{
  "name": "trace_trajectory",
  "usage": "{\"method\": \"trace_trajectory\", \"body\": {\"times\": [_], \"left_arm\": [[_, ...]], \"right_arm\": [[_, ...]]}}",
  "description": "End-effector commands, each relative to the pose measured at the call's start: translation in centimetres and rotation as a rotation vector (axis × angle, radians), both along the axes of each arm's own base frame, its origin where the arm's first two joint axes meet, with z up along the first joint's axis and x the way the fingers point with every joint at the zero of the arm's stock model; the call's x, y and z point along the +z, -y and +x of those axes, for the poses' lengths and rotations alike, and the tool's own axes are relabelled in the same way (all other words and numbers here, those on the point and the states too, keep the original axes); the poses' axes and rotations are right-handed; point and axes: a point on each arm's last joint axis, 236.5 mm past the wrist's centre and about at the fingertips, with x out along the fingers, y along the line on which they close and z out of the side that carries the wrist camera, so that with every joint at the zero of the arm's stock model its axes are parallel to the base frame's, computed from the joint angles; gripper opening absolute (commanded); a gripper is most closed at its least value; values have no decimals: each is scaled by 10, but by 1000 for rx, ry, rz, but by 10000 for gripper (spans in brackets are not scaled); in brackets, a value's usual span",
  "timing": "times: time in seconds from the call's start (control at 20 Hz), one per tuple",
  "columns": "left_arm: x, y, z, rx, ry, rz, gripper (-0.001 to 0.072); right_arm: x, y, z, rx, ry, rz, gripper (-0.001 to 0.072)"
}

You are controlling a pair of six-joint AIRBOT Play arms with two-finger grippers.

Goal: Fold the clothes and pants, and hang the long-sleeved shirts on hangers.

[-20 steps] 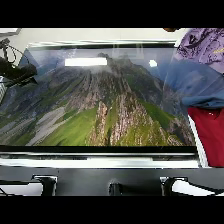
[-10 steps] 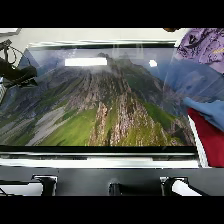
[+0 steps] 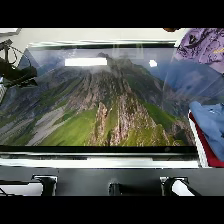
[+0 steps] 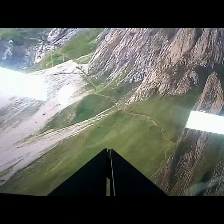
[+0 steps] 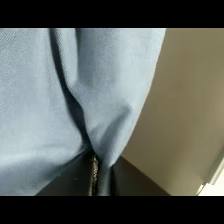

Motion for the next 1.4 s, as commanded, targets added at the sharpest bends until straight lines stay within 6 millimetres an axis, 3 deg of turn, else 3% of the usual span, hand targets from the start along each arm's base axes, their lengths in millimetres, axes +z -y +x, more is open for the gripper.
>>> {"method": "trace_trajectory", "body": {"times": [0.0,0.15,0.2,0.3,0.4,0.45,0.5,0.6,0.65,0.7,0.75,0.85,0.95,1.05,1.1,1.15,1.25,1.35], "left_arm": [[0,0,2,1,6,1,17],[0,0,3,2,12,1,17],[1,-1,3,2,13,1,18],[1,0,4,3,17,1,17],[1,-1,4,3,17,1,18],[1,0,4,3,18,1,18],[1,0,4,3,18,1,17],[4,-1,4,4,26,1,17],[7,-3,4,7,38,8,17],[13,-6,5,-2,63,26,17],[21,-8,5,-18,94,46,17],[39,-14,5,-42,161,85,17],[49,-17,-2,-34,200,106,17],[42,-15,-19,-50,210,112,17],[33,-14,-31,-60,209,116,17],[21,-13,-44,-66,205,118,17],[3,-12,-63,-65,213,120,17],[-8,-11,-76,-62,210,120,18]], "right_arm": [[-10,1,-11,10,-43,-11,36],[-10,6,-5,26,-19,-28,50],[-10,6,-5,26,-21,-27,157],[-9,7,-6,26,-24,-31,485],[-1,15,7,51,20,-59,474],[9,20,25,61,93,-79,473],[21,23,55,87,219,-86,467],[53,3,148,237,564,-28,314],[75,-26,201,371,739,15,299],[94,-63,242,499,862,60,243],[107,-106,273,625,947,107,193],[110,-205,304,858,981,210,107],[95,-297,305,1050,925,325,75],[74,-377,289,1215,851,427,74],[65,-408,279,1289,813,454,74],[56,-435,269,1367,775,469,74],[47,-471,254,1482,732,470,74],[49,-490,248,1537,742,469,74]]}}
